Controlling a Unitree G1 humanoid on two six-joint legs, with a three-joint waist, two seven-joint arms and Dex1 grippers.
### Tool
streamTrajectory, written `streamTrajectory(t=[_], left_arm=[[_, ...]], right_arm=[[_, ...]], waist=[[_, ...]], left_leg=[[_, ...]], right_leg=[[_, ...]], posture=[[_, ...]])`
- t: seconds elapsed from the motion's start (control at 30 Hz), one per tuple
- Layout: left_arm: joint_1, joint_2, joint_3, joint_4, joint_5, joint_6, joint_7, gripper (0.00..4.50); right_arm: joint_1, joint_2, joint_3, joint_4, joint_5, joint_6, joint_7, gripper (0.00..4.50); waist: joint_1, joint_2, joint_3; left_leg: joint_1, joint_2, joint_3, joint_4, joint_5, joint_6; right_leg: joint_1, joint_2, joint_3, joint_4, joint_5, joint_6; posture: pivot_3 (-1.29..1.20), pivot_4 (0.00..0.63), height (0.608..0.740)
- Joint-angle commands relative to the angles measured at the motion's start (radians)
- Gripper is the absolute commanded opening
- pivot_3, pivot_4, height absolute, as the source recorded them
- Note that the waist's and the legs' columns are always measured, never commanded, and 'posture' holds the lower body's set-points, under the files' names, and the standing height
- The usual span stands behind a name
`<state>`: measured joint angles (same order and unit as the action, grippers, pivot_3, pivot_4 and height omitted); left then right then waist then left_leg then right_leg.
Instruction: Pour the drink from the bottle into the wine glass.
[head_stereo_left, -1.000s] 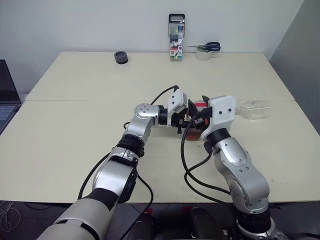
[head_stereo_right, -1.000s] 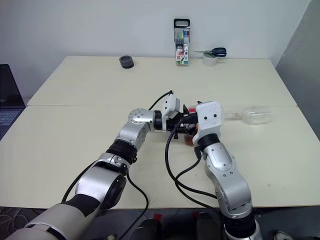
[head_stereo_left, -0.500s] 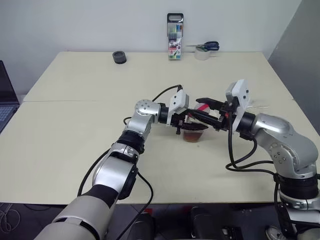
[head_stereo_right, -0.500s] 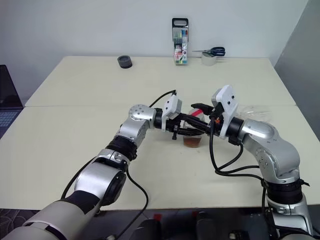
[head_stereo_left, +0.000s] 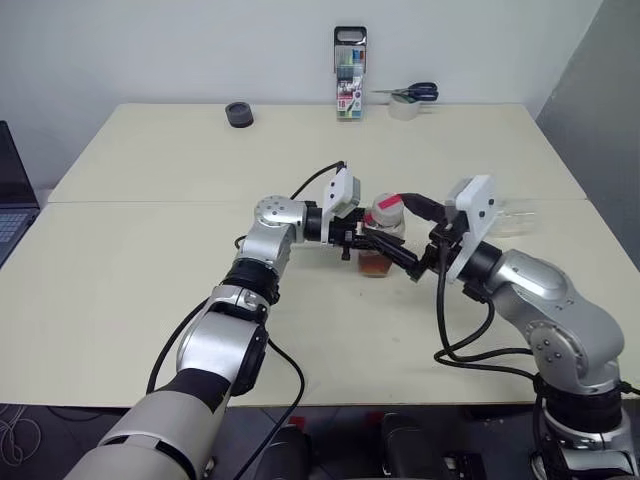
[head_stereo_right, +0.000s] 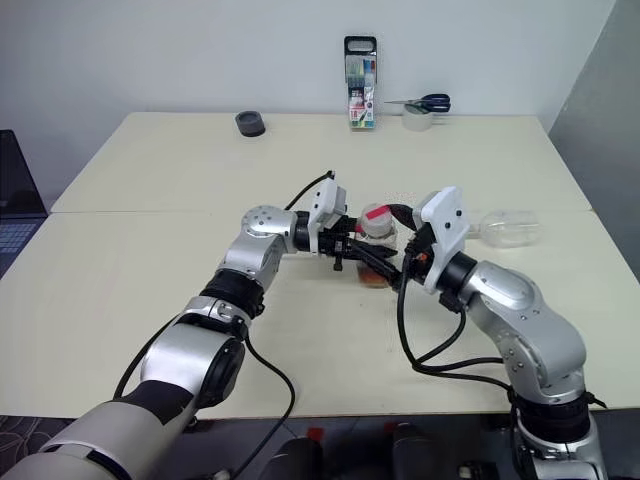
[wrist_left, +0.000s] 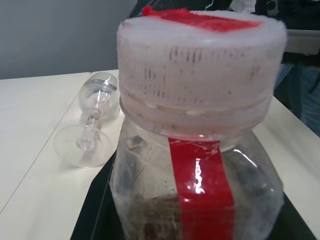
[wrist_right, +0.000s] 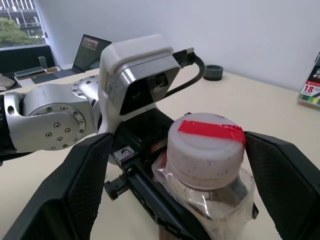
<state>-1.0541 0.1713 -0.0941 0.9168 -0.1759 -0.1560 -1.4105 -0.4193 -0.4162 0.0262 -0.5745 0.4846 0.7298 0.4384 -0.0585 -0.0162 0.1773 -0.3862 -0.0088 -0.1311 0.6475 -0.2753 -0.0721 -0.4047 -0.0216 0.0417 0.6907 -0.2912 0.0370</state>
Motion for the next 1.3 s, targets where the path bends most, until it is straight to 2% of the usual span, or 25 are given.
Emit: streamTrajectory(t=[0.03, 0.3, 0.77, 1.07, 1.17, 1.3], left_arm=[[-0.022, 0.0, 0.01, -0.039, -0.019, 0.005, -0.018, 1.67], [-0.008, 0.002, 0.006, -0.059, -0.015, 0.013, -0.025, 1.67], [0.0, 0.013, 0.0, -0.064, -0.018, 0.017, -0.023, 1.67], [-0.009, 0.014, 0.006, -0.056, -0.022, 0.022, -0.021, 1.67], [-0.014, 0.014, 0.009, -0.051, -0.025, 0.025, -0.02, 1.67], [-0.016, 0.012, 0.008, -0.049, -0.025, 0.024, -0.021, 1.67]], right_arm=[[-0.039, 0.004, -0.006, 0.028, -0.055, -0.06, -0.027, 4.35], [-0.037, 0.039, -0.036, 0.059, -0.069, -0.081, -0.057, 4.35], [0.056, -0.032, -0.135, -0.041, 0.001, -0.018, -0.053, 4.35], [0.064, -0.072, -0.124, -0.139, 0.121, 0.062, -0.013, 4.35], [0.034, -0.068, -0.106, -0.148, 0.116, 0.068, -0.04, 4.35], [-0.005, -0.06, -0.048, -0.117, 0.032, 0.037, -0.077, 4.35]], waist=[[0.0, 0.0, 0.0], [0.0, 0.0, 0.0], [0.0, 0.0, 0.0], [0.0, 0.0, 0.0], [0.0, 0.0, 0.0], [0.0, 0.0, 0.0]], left_leg=[[0.0, 0.0, 0.0, 0.0, 0.0, 0.0], [0.0, 0.0, 0.0, 0.0, 0.0, 0.0], [0.0, 0.0, 0.0, 0.0, 0.0, 0.0], [0.0, 0.0, 0.0, 0.0, 0.0, 0.0], [0.0, 0.0, 0.0, 0.0, 0.0, 0.0], [0.0, 0.0, 0.0, 0.0, 0.0, 0.0]], right_leg=[[0.0, 0.0, 0.0, 0.0, 0.0, 0.0], [0.0, 0.0, 0.0, 0.0, 0.0, 0.0], [0.0, 0.0, 0.0, 0.001, 0.0, 0.0], [0.0, 0.0, 0.0, 0.001, 0.0, 0.0], [0.0, 0.0, 0.0, 0.001, 0.0, 0.0], [0.0, 0.0, 0.0, 0.001, 0.0, 0.0]], posture=[[0.0, 0.15, 0.74], [0.0, 0.15, 0.74], [0.0, 0.15, 0.74], [0.0, 0.15, 0.74], [0.0, 0.15, 0.74], [0.0, 0.15, 0.74]])
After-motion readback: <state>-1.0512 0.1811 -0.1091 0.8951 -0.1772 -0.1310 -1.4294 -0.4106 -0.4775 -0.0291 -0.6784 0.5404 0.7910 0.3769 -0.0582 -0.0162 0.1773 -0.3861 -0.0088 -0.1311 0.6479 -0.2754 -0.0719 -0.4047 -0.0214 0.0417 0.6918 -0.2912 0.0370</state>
